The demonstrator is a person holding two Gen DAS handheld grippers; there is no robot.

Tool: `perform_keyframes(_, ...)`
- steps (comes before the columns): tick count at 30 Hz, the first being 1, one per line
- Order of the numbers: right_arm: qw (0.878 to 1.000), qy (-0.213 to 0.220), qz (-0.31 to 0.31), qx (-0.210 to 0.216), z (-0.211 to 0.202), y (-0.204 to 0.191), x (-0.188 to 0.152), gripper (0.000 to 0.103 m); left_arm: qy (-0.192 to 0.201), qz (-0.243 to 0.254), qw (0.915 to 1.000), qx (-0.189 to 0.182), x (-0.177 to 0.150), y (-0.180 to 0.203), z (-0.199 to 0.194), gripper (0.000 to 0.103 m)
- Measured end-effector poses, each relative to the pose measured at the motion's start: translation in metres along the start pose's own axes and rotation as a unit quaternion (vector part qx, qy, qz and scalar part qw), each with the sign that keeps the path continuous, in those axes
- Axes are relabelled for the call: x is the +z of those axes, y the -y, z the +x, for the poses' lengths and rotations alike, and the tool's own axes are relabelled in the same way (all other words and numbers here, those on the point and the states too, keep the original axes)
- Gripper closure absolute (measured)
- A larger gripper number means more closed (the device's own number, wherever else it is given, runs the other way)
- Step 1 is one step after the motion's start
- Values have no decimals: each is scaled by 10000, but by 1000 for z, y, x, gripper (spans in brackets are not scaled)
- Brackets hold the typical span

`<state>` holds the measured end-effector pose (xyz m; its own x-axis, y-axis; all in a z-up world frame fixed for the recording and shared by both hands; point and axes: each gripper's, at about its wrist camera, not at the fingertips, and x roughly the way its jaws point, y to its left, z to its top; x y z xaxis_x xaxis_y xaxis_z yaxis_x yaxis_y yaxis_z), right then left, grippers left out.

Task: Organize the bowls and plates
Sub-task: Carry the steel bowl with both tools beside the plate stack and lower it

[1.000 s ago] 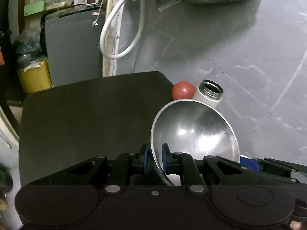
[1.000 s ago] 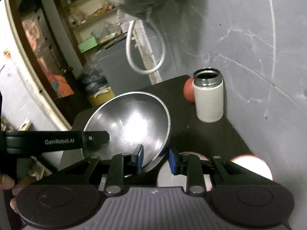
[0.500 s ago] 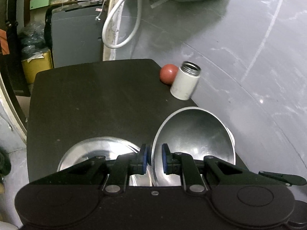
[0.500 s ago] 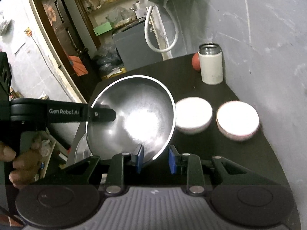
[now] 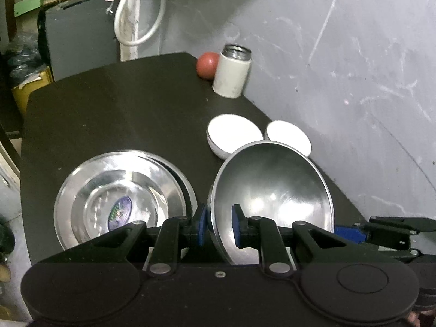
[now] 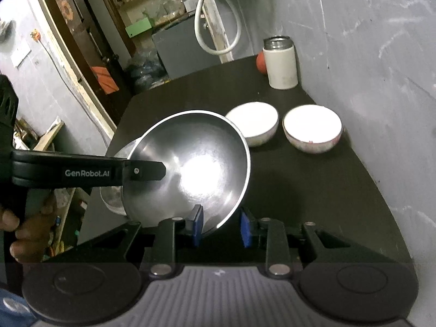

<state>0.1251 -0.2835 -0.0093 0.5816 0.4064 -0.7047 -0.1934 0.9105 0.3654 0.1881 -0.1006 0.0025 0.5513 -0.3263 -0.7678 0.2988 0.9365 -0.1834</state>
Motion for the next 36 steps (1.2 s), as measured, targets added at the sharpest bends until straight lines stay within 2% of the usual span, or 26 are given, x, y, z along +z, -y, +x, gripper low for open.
perform_keyframes(8, 9996, -263, 25, -77, 1, 7, -12, 70, -435, 76, 9990, -107, -10, 6, 14, 83)
perform_keyframes(14, 9987, -459, 157, -127, 6, 14, -23, 70, -906, 258, 9955, -77, -17, 12, 30, 82)
perform_keyframes(18, 9982, -533, 210, -159, 6, 14, -26, 66, -1111, 334, 9932, -111, -21, 15, 38, 80)
perform_keyframes(27, 9979, -600, 223, -138, 9, 15, -24, 66, -1290, 370, 9909, -106, -22, 15, 49, 79)
perform_keyframes(36, 9979, -627, 145, -88, 12, 14, -22, 64, -1289, 397, 9908, -76, -22, 14, 49, 74)
